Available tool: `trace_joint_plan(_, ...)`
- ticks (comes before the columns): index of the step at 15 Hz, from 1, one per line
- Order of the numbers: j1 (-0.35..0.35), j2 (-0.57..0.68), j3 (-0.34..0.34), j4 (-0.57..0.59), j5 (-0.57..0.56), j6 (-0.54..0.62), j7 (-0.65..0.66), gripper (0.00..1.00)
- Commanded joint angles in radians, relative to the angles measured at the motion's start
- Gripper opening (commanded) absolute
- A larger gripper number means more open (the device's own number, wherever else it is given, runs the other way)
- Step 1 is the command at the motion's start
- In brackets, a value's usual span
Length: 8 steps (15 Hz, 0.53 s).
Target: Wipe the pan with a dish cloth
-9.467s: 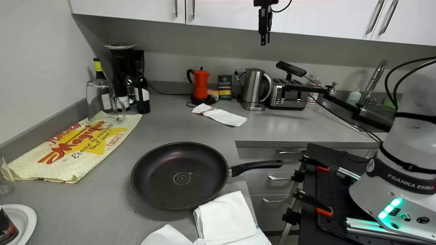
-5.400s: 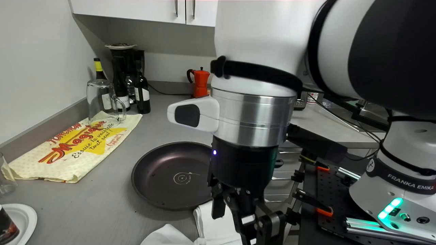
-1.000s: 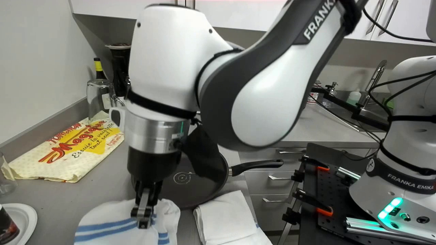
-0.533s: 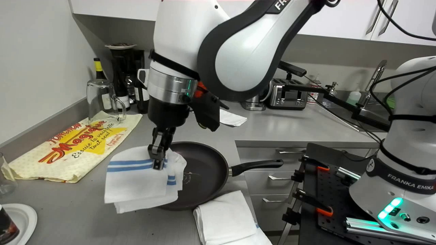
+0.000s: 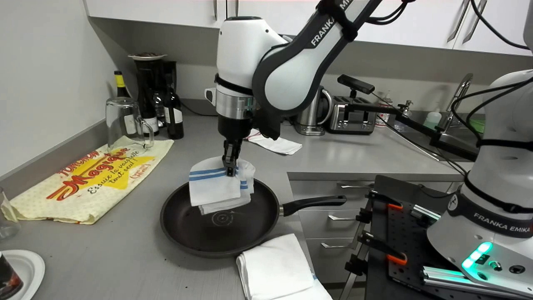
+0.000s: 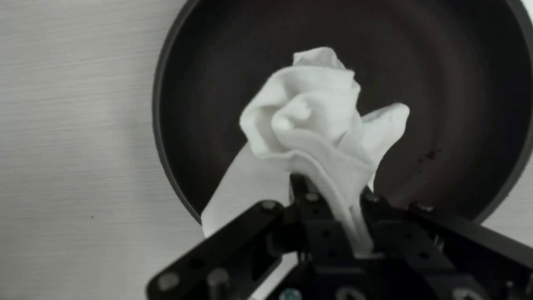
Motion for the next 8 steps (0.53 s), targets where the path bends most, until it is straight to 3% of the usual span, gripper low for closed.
trace_joint_plan(1, 0.019, 0.062, -0.045, 0.038, -0.114, -0.003, 0.048, 0.03)
trace_joint_plan(5, 0.093, 0.143, -0.131, 0.091, -0.323, 0.024, 0.183, 0.03)
trace_joint_plan(8, 0.141, 0.187, -0.171, 0.126, -0.415, 0.025, 0.274, 0.03)
